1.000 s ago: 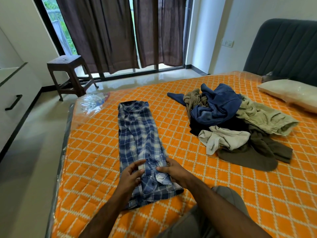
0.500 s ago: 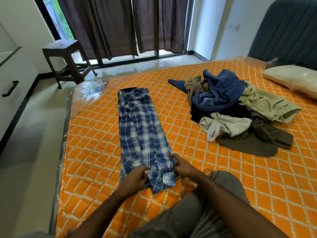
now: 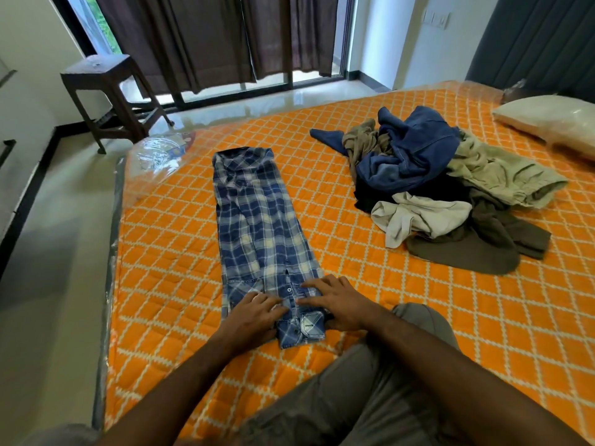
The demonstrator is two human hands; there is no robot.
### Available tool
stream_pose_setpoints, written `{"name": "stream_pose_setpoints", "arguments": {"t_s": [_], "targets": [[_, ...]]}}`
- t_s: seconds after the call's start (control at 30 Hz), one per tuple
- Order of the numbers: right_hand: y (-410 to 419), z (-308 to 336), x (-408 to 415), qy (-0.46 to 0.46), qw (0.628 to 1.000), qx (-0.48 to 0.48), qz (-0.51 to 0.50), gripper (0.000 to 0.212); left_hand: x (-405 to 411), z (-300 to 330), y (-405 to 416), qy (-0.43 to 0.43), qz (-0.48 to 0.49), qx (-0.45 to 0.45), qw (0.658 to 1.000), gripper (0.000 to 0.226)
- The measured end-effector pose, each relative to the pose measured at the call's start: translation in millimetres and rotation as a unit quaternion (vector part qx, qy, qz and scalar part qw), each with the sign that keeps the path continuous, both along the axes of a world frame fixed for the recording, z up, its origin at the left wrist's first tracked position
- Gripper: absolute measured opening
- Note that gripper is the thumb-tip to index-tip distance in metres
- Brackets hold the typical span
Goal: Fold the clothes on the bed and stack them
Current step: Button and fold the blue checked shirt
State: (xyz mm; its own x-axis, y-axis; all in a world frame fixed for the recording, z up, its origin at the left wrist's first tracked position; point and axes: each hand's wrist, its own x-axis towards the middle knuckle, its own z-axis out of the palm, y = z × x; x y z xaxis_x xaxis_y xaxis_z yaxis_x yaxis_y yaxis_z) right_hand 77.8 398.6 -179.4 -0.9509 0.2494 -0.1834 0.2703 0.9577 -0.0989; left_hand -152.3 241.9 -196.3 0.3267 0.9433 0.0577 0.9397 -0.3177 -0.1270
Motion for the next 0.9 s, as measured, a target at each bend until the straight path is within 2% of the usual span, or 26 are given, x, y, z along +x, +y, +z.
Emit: {"name": "stream_pose_setpoints", "arguments": {"t_s": [0.1, 0.17, 0.2, 0.27, 0.33, 0.37, 0.4, 0.43, 0.5, 0.6, 0.63, 0.7, 0.73, 0.77, 0.83, 0.9], "targets": [[2.4, -2.9, -0.3, 0.023, 0.999, -0.047, -0.009, 0.048, 1.9, -1.8, 0.6, -0.043, 0.009, 0.014, 0.999, 0.044], [5.0, 4.0, -6.8, 0.046, 0.981, -0.17, -0.082, 0.027, 3.3, 4.4, 3.1, -0.171, 0.059, -0.009, 0.983, 0.04], [8.2, 8.4, -11.5, 0.071, 0.96, -0.24, -0.129, 0.023, 4.8, 11.3, 5.6, -0.271, 0.107, -0.042, 0.956, 0.039], [16.9, 15.8, -21.6, 0.127, 0.899, -0.354, -0.224, 0.026, 2.8, 21.6, 15.6, -0.443, 0.229, -0.109, 0.86, 0.029], [22.5, 17.5, -30.3, 0.168, 0.846, -0.402, -0.307, 0.03, -4.4, 29.9, 30.3, -0.51, 0.336, -0.164, 0.774, 0.033], [23.7, 16.6, -34.2, 0.178, 0.824, -0.411, -0.346, 0.026, -7.7, 32.2, 37.5, -0.524, 0.371, -0.189, 0.743, 0.037], [23.1, 13.7, -37.0, 0.183, 0.804, -0.421, -0.378, 0.023, -9.5, 33.1, 43.7, -0.528, 0.39, -0.207, 0.725, 0.036], [21.8, 11.0, -39.3, 0.182, 0.787, -0.433, -0.4, 0.025, -10.5, 33.3, 49.3, -0.523, 0.398, -0.216, 0.722, 0.03], [20.0, 5.2, -42.8, 0.17, 0.788, -0.431, -0.406, 0.037, -10.7, 31.3, 54.7, -0.493, 0.409, -0.208, 0.739, 0.019], [18.9, -2.2, -49.1, 0.151, 0.836, -0.372, -0.373, 0.049, -4.9, 25.8, 52.1, -0.473, 0.419, -0.157, 0.759, 0.026], [17.0, -2.3, -49.6, 0.153, 0.853, -0.343, -0.362, 0.053, -2.0, 25.9, 48.3, -0.452, 0.415, -0.121, 0.78, 0.032], [11.5, -4.1, -48.2, 0.171, 0.91, -0.199, -0.322, 0.061, 2.4, 21.6, 38.9, -0.324, 0.372, 0.015, 0.87, 0.045], [6.4, -3.3, -46.9, 0.185, 0.936, -0.111, -0.277, 0.065, 4.4, 18.4, 33.1, -0.254, 0.327, 0.081, 0.907, 0.051], [0.7, -3.6, -46.2, 0.201, 0.955, -0.053, -0.211, 0.069, 6.9, 16.7, 26.0, -0.208, 0.279, 0.122, 0.93, 0.055], [-9.0, -9.5, -44.1, 0.181, 0.981, -0.008, -0.064, 0.079, 8.4, 6.2, 12.3, -0.153, 0.202, 0.089, 0.963, 0.067], [-17.0, -25.8, -41.4, 0.097, 0.995, 0.001, 0.024, 0.087, 4.8, -11.3, -2.7, -0.106, 0.174, -0.029, 0.978, 0.082]]}}
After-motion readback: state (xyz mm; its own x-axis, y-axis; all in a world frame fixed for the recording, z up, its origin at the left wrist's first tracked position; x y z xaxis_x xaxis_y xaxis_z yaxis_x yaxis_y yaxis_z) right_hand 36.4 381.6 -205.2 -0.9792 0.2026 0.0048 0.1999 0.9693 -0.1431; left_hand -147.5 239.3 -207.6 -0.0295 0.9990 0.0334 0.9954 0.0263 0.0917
